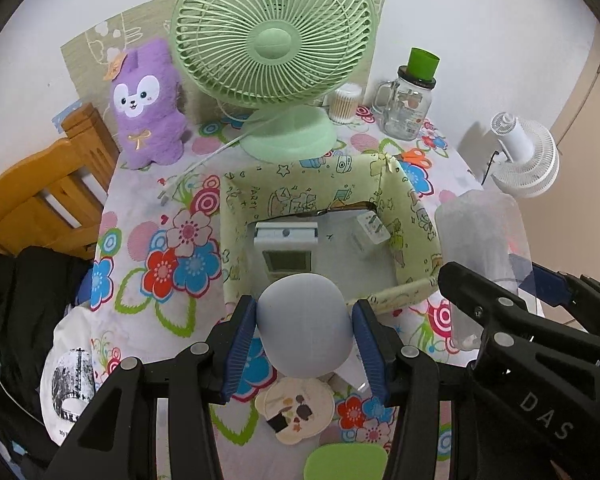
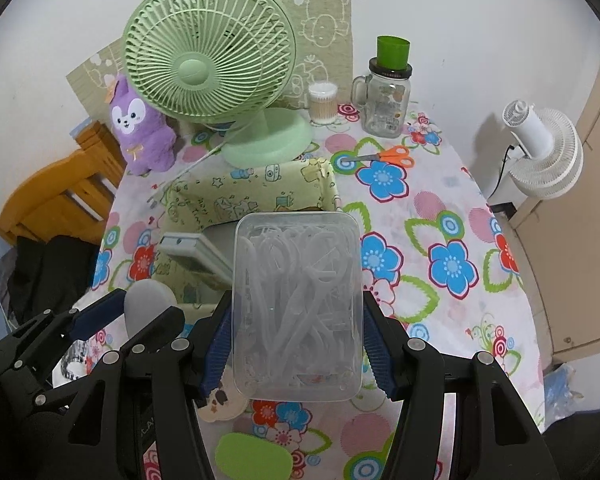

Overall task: Organize rigid objects
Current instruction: 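Carry the puff with the left tool while the right tool carries the floss box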

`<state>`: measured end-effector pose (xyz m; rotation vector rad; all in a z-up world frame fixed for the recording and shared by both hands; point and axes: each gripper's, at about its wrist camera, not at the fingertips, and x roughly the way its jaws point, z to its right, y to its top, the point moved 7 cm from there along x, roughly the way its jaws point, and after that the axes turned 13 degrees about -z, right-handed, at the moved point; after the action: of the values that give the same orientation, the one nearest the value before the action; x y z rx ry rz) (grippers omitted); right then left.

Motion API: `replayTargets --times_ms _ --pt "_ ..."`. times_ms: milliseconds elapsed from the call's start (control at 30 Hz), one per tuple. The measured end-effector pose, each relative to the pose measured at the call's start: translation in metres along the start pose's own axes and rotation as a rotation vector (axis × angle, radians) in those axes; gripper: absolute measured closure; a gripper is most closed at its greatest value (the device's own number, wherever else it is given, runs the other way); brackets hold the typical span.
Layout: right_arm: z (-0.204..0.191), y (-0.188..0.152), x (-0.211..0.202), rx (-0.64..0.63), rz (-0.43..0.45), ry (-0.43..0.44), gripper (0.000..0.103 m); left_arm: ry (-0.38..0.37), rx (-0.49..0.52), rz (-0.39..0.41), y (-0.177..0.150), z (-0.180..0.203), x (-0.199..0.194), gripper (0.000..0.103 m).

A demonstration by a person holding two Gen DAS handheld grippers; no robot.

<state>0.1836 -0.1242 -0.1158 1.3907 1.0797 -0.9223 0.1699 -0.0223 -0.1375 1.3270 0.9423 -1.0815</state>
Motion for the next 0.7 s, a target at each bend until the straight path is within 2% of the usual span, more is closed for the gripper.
replayTargets --times_ms 700 --pt "0.019 0.046 0.026 -0.014 -0.020 0.028 0.041 0.038 -0.003 -0.019 0.048 0.004 0.031 0.052"
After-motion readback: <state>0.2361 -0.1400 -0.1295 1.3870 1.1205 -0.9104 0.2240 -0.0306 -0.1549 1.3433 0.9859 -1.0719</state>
